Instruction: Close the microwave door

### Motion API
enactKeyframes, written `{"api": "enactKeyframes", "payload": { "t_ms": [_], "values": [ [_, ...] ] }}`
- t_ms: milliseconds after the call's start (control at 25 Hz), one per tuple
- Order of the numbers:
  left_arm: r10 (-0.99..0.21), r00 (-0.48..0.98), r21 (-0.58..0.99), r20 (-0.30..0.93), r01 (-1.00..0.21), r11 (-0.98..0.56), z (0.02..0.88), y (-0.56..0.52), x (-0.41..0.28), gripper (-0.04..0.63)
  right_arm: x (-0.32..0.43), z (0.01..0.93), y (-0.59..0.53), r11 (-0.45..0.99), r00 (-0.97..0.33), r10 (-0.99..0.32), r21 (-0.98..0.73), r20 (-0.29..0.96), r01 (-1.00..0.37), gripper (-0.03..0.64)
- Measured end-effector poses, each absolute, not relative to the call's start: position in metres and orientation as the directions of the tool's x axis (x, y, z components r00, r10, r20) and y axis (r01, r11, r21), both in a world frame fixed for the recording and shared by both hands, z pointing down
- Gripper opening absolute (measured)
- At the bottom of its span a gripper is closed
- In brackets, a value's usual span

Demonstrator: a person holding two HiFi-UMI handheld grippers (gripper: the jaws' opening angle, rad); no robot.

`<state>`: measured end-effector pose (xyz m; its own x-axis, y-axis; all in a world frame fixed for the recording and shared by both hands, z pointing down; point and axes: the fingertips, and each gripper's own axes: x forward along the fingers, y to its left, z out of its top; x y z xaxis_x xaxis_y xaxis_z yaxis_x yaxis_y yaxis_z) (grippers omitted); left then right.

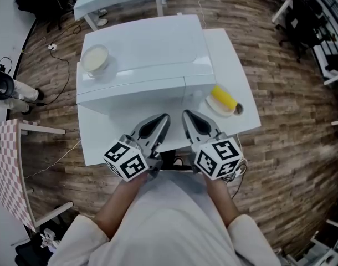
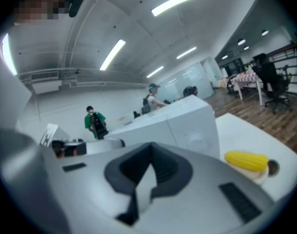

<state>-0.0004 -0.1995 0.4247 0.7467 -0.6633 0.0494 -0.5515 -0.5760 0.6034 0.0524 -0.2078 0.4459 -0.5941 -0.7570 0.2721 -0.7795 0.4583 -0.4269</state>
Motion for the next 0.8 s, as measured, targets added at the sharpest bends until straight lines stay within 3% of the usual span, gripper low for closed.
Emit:
{"api": "enactKeyframes", "payload": {
  "t_ms": [520, 800],
  "values": [
    [-0.777, 0.629, 0.558, 0.025, -0.653, -0.511, 0.416, -0.156, -0.021, 0.018, 0.058, 0.426, -0.161, 0.477, -0.575, -0.782, -0.363, 0.239, -0.800, 0.023],
    [-0.773, 0.631, 0.531, 0.066, -0.678, -0.508, 0.426, -0.140, -0.018, 0.018, 0.065, 0.426, -0.144, 0.487, -0.579, -0.780, -0.351, 0.238, -0.800, 0.023]
  ]
}}
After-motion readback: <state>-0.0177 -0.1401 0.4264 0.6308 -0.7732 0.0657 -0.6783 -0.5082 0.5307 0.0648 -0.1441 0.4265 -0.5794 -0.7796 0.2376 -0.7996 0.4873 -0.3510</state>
